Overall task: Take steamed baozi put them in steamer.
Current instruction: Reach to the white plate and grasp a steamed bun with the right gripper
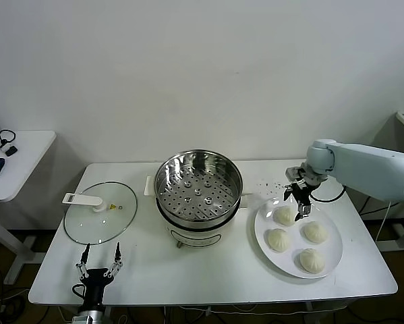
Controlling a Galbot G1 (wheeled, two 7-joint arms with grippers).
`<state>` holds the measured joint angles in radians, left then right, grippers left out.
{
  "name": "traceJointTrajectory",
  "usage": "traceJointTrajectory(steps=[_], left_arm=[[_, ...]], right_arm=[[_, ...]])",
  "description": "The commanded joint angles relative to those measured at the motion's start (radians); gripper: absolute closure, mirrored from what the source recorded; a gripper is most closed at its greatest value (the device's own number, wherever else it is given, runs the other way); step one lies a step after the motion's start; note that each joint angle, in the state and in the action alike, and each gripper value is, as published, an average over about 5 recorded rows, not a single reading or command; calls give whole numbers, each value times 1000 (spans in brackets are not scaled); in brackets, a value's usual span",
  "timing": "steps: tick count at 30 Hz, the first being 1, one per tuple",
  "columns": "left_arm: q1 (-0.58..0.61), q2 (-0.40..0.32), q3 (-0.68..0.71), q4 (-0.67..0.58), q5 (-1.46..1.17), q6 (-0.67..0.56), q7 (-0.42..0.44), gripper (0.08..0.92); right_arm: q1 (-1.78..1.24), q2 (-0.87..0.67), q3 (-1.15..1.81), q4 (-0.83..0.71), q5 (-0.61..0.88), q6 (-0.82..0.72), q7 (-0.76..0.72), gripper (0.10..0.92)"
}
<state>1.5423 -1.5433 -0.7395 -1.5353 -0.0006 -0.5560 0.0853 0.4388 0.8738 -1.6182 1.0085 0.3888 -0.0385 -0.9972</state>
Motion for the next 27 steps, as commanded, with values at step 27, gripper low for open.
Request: traceJointTrajectory(steps=[27], left_arm=[[-5, 4, -4, 2, -1, 0, 0, 177]], right_arm=[[-60, 20, 46, -45, -29, -15, 15, 207]])
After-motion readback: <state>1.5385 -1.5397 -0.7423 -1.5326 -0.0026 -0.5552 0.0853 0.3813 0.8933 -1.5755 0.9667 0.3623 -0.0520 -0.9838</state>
